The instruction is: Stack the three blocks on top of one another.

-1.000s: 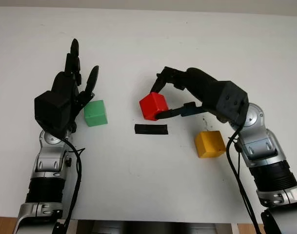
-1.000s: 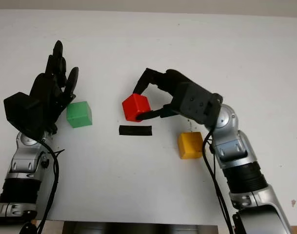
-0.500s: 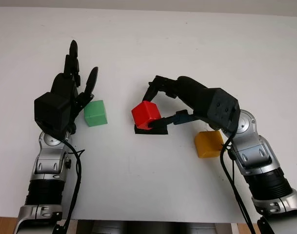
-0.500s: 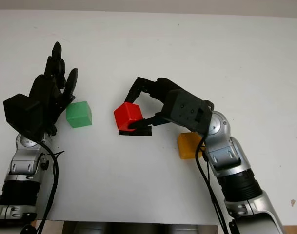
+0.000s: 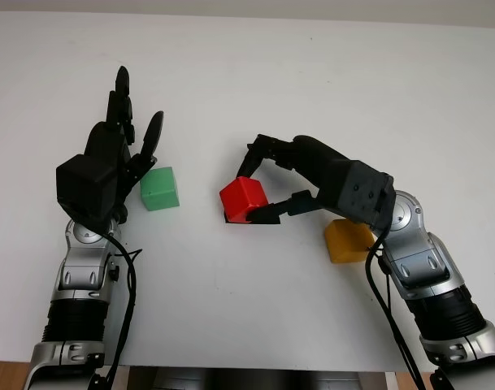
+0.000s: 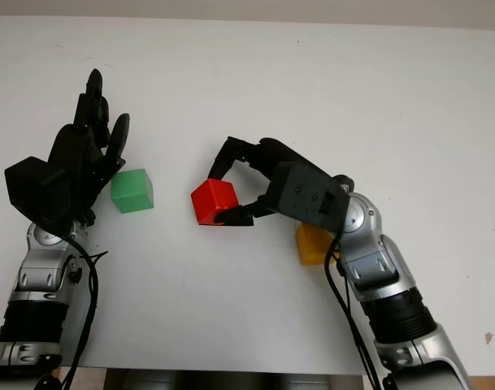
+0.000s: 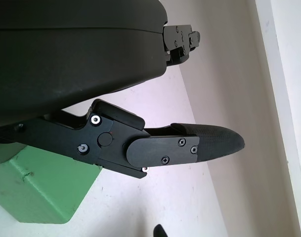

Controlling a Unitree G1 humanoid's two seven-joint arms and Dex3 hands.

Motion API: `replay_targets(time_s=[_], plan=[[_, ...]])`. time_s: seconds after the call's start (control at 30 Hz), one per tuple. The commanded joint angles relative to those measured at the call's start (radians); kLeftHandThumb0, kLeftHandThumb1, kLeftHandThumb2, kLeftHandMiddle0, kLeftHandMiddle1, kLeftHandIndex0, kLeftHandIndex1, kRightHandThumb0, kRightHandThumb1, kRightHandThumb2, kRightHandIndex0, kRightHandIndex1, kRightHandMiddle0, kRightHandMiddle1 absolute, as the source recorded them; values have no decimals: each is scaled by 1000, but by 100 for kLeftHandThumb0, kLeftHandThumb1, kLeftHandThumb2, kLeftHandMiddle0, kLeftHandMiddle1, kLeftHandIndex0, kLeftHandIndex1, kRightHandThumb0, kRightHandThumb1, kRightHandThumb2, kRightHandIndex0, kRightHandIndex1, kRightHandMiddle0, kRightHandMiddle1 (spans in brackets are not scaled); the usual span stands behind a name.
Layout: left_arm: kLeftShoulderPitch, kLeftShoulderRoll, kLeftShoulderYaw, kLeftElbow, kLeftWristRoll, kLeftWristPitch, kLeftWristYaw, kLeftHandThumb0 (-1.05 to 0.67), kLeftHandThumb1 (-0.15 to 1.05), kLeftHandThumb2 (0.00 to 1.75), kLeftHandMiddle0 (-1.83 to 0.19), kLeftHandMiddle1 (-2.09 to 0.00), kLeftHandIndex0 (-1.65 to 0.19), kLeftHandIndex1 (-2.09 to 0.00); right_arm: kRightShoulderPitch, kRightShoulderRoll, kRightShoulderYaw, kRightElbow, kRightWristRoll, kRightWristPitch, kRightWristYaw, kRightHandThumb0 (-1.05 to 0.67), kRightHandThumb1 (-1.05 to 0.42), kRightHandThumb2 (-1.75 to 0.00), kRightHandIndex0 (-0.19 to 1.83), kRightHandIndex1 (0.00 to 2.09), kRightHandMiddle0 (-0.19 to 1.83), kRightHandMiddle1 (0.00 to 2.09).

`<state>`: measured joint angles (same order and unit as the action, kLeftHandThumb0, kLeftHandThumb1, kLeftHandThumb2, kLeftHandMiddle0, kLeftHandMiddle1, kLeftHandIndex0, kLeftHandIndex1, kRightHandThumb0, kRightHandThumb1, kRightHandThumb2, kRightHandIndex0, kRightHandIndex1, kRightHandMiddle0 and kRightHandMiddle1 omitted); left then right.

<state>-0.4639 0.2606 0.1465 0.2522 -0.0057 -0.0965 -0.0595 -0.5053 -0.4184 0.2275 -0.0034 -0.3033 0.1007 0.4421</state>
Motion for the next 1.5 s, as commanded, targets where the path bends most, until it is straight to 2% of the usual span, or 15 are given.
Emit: replay_targets(time_s=[0.0, 0.53, 0.83, 1.13, 1.23, 1.27, 1.3, 1.37, 1.4, 1.47], plan=[[14, 6, -3, -6, 6, -11, -2, -81, 105, 46, 15, -6, 13, -5, 9, -13, 4, 3, -22, -20, -16, -43, -93, -5, 25, 6, 39, 169], [13, 11, -6, -10, 27, -2, -2, -81, 105, 47, 14, -6, 12, -6, 4, -70, 8, 92, -137, -216, -76, -45, -93, -5, 27, 6, 43, 162], [6, 13, -8, 6, 26, -19, -5, -80, 105, 48, 15, -5, 13, -5, 11, -104, -4, 70, -154, -279, -80, -43, -93, -5, 27, 6, 43, 162], [4, 7, -6, 4, 20, -13, -4, -81, 105, 47, 15, -5, 13, -5, 14, -107, 1, 59, -173, -287, -80, -45, -93, -5, 27, 6, 43, 158], [5, 5, -4, -6, 16, -4, -3, -81, 105, 47, 15, -5, 13, -5, 2, -117, 8, 58, -185, -275, -53, -51, -91, -5, 24, 4, 29, 120], [5, 4, -5, -7, 17, -3, -1, -81, 105, 47, 16, -5, 13, -5, -4, -122, 10, 60, -187, -275, -39, -55, -91, -5, 22, 4, 25, 102], [5, 4, -4, -9, 15, -2, -2, -80, 105, 47, 16, -5, 13, -5, -12, -132, 14, 60, -194, -271, -18, -61, -92, -6, 14, 2, 19, 73], [5, 4, -4, -9, 14, 0, -2, -80, 105, 47, 16, -5, 13, -5, -25, -147, 20, 53, -210, -257, 23, -71, -95, -6, 1, 2, 14, 36], [5, 3, -4, -10, 14, 1, 0, -80, 105, 47, 16, -5, 13, -5, -30, -152, 20, 48, -211, -250, 40, -76, -95, -5, -8, 1, 6, 22], [5, 5, -6, -11, 17, 4, 0, -80, 105, 47, 16, -5, 13, -5, -35, -160, 15, 41, -202, -255, 58, -82, -96, -6, -16, 0, -3, 12]])
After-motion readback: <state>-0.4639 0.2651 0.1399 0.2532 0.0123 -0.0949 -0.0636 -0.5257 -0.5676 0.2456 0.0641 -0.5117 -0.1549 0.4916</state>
